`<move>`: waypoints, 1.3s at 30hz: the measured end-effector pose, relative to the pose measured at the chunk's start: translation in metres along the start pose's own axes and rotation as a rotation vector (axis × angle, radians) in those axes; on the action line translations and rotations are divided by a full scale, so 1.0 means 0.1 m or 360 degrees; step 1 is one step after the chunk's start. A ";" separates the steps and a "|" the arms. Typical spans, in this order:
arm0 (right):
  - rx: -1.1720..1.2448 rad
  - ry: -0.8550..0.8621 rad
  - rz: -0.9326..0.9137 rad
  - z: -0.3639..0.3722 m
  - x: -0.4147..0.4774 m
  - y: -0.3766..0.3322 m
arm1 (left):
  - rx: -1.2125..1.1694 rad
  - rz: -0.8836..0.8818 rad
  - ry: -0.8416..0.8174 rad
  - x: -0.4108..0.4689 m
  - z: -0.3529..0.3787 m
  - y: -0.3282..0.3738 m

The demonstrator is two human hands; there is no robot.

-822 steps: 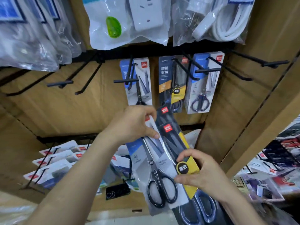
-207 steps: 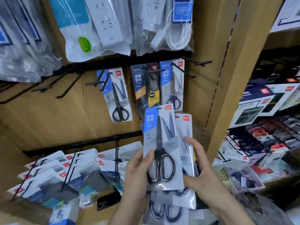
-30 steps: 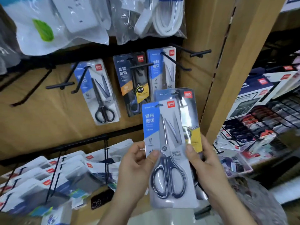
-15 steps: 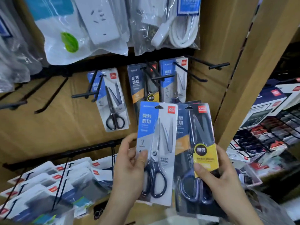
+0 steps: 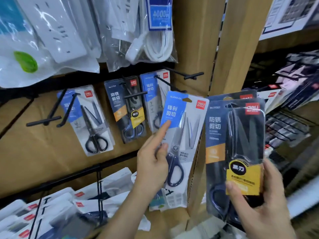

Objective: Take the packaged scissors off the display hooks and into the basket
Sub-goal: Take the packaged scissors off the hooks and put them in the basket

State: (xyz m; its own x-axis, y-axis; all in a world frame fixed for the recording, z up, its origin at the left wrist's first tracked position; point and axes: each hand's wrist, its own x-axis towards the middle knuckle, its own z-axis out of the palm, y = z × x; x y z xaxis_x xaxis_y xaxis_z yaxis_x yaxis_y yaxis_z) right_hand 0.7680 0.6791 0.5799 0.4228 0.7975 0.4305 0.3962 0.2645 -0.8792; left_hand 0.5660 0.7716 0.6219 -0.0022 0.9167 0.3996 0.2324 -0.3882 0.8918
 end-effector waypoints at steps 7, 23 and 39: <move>0.0074 0.0093 -0.0016 -0.06 0.04 0.00 | 0.0103 0.0101 0.0097 -0.09 0.07 -0.02; 0.0585 -0.0076 0.0342 0.11 0.06 -0.13 | 0.0836 -0.0223 0.0090 0.79 0.12 -0.10; 0.0721 -0.0498 0.0466 0.44 0.17 -0.18 | -0.0046 -0.0414 0.0040 -0.39 0.11 0.13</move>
State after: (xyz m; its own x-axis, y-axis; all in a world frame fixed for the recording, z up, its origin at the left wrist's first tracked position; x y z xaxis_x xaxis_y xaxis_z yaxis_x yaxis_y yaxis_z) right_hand 0.7320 0.7115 0.5941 0.1754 0.9747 0.1389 -0.1143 0.1603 -0.9804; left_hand 0.5799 0.7318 0.6157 -0.0822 0.9836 0.1608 0.1928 -0.1426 0.9708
